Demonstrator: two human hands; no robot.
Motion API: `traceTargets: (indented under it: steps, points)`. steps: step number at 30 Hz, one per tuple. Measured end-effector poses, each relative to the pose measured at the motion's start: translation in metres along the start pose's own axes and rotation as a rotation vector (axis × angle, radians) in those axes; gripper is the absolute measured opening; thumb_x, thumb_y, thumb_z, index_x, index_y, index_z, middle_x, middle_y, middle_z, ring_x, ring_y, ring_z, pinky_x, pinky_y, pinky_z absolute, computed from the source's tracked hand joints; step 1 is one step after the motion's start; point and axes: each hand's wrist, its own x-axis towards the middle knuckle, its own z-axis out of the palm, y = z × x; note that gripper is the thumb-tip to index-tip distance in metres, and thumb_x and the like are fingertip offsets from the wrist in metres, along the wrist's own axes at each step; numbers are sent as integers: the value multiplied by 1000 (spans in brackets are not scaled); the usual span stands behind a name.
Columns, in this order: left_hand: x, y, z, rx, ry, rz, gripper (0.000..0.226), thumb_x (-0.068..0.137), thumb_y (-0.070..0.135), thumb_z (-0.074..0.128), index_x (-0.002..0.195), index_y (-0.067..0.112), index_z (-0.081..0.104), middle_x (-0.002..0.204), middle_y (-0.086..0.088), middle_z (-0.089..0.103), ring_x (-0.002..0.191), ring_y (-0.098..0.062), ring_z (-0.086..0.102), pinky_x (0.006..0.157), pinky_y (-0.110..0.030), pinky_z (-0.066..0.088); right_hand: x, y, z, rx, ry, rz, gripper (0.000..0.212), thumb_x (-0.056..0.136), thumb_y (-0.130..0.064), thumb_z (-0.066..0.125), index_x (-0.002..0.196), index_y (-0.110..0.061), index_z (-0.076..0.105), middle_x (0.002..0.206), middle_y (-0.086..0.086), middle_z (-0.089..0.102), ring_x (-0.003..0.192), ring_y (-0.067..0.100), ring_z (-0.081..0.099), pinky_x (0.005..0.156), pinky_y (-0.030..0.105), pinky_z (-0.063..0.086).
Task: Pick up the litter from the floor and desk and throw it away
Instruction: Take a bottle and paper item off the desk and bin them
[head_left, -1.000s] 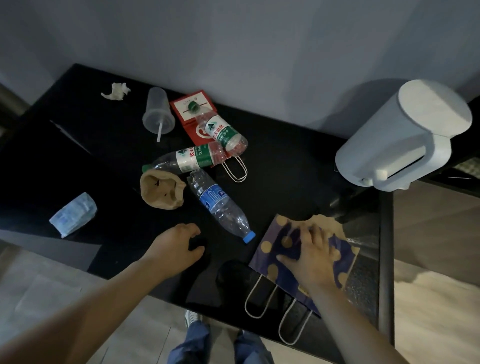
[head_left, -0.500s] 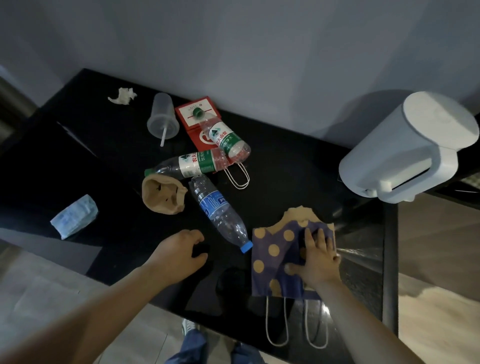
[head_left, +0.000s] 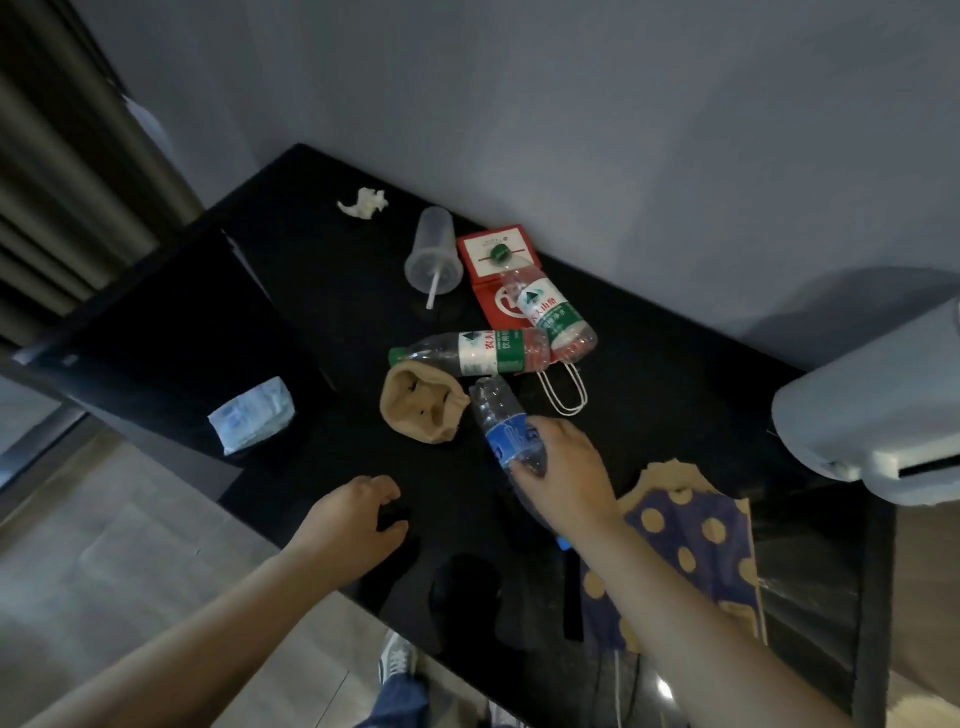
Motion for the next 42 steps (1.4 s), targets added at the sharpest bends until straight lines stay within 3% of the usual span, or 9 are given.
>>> traceTargets:
  steps: [7,12,15,18,22,31,38,42]
  points:
    - [-9,-44,-16,-35,25,-15,32,86,40,61,117,31,54,108,12,54,91,-2,56,78,-21,51,61,-68,28,31,-72,-31,45,89,-31,61,130,-13,51,130,7,52,123,25,47,102,39,41]
    - [-4,-62,-22,-72,33,-6,29,86,40,61,114,31,56,107,13,54,88,-1,56,75,-19,52,69,-71,36,-1,-44,-1,43,89,-31,61,128,-13,53,129,6,53,123,24,46,102,39,42]
    - [12,-68,-27,-41,83,-26,37,85,41,62,120,30,54,114,9,55,90,-2,53,71,-16,45,63,-59,35,-30,-38,8,48,88,-30,64,131,-14,51,134,5,50,125,22,46,103,38,43]
    - [32,-76,-37,-27,208,-88,52,83,41,65,130,25,49,125,2,52,108,-13,53,86,-27,48,56,-47,33,-77,-30,37,57,85,-29,68,136,-18,47,141,2,44,129,20,42,107,38,41]
    - [52,-93,-46,69,200,-178,75,81,39,66,144,19,32,146,-7,34,133,-30,35,108,-46,37,50,-36,34,-113,2,87,69,82,-23,71,143,-15,39,147,5,38,135,20,37,111,39,38]
    - [73,-121,-42,158,125,-345,106,77,47,70,150,20,-2,158,-15,-9,145,-42,-4,113,-61,15,43,-25,39,-173,-1,165,76,79,-27,73,143,-19,33,150,2,33,134,24,37,106,45,40]
    - [71,-109,-28,76,40,-143,102,78,50,68,152,24,3,158,-10,11,143,-35,18,112,-50,30,39,-22,42,-127,-20,161,84,79,-25,73,149,-18,26,155,2,25,138,25,32,111,46,35]
    - [77,-84,-26,-142,272,-62,93,76,49,72,148,18,22,149,-7,31,133,-27,36,104,-39,39,35,-19,44,-81,1,193,88,78,-24,74,150,-19,23,155,3,25,139,26,32,112,43,35]
